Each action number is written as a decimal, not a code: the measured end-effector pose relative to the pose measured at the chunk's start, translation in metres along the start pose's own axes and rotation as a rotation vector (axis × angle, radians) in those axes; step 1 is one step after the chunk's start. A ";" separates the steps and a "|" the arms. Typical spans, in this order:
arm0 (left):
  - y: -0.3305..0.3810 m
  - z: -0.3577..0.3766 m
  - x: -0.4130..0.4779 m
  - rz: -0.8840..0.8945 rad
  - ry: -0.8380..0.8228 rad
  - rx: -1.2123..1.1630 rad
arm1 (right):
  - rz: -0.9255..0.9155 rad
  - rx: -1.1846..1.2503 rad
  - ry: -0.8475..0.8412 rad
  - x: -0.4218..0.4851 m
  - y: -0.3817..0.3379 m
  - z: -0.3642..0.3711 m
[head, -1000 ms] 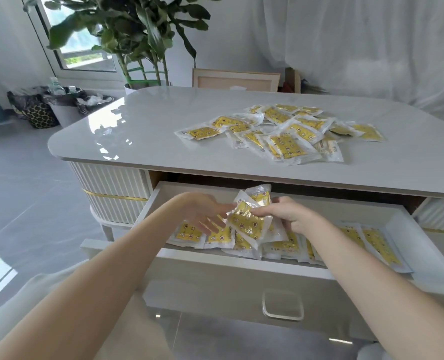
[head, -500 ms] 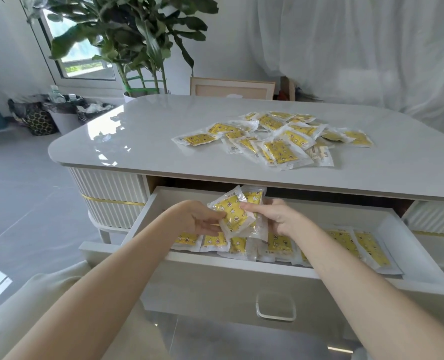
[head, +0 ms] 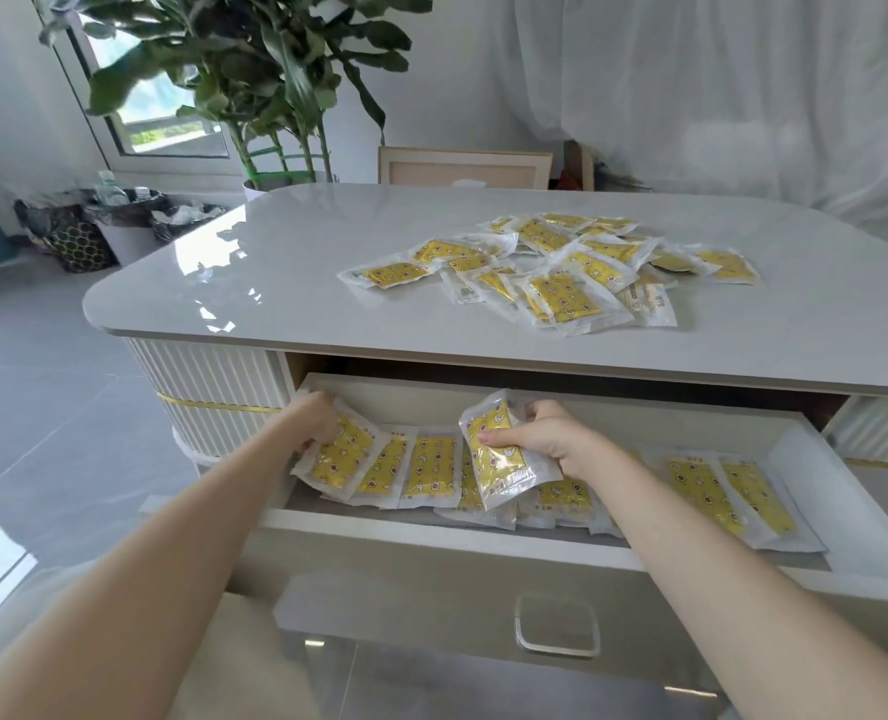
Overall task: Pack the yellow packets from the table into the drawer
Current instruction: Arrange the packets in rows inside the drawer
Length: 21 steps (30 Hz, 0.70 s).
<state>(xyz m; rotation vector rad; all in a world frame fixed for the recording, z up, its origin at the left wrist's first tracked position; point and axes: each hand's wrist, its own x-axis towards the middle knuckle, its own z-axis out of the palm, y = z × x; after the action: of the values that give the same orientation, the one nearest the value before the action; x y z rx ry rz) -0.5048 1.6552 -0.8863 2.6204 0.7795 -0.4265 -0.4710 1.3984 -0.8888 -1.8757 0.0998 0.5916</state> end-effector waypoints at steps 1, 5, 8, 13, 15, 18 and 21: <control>0.000 0.003 0.000 0.033 0.055 0.063 | 0.003 -0.001 0.000 0.001 0.001 -0.001; 0.002 0.013 0.002 0.112 0.165 0.265 | 0.007 -0.022 -0.005 0.006 0.003 -0.001; 0.007 0.014 -0.002 0.144 0.197 0.374 | 0.012 -0.029 -0.009 0.008 0.004 -0.001; 0.015 0.011 -0.014 0.318 0.096 0.594 | 0.029 -0.012 0.013 0.006 0.003 -0.003; 0.018 0.015 -0.019 0.352 -0.075 0.648 | 0.040 -0.008 0.034 0.005 0.003 -0.003; 0.024 0.020 -0.023 0.315 -0.159 0.674 | 0.055 -0.014 0.063 0.004 0.002 -0.005; 0.023 0.021 -0.021 0.288 -0.194 0.676 | 0.075 -0.003 0.066 0.000 0.001 -0.005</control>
<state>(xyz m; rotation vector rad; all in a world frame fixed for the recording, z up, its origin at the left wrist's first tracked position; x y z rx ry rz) -0.5120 1.6185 -0.8909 3.1613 0.1947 -0.9781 -0.4693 1.3933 -0.8879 -1.9010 0.2139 0.5810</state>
